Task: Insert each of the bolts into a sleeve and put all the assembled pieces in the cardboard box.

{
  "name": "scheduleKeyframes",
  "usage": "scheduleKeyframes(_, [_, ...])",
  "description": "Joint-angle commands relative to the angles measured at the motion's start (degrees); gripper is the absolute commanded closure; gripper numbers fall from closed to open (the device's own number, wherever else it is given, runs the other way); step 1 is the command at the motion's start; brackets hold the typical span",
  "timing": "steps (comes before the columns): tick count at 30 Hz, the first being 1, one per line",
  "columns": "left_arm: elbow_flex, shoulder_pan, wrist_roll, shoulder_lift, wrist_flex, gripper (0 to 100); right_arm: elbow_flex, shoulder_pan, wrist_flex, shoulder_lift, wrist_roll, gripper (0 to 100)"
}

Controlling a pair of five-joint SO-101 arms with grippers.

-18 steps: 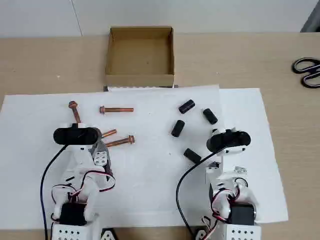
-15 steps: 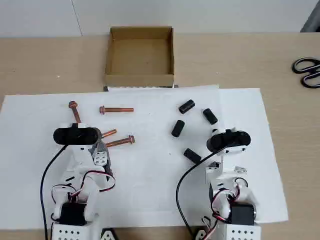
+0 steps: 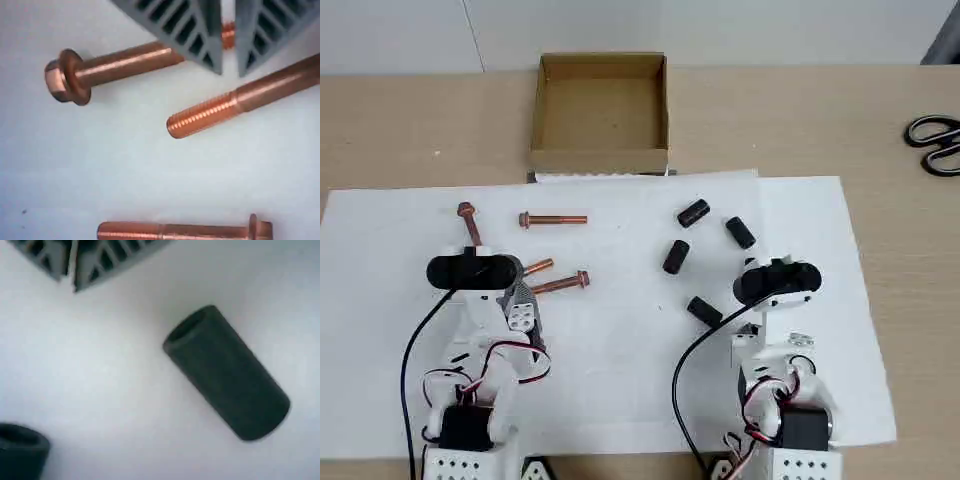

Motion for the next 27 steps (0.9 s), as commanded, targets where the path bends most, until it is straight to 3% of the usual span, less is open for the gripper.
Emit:
scheduleKeyframes(1, [-0.6,-0.3,-0.2,-0.8,-0.1,99,-0.4,0.0,-1.1,-0.3,0.4,99.5])
scheduleKeyframes(24, [-0.6,-0.3,-0.2,-0.8,-0.1,99,-0.4,-0.1,-1.1,-0.3,0.5,99.5])
scheduleKeyframes(27, [-0.6,-0.3,-0.2,-0.8,-0.1,99,-0.4,-3.3,-1.1,-0.3,0.6,99.5])
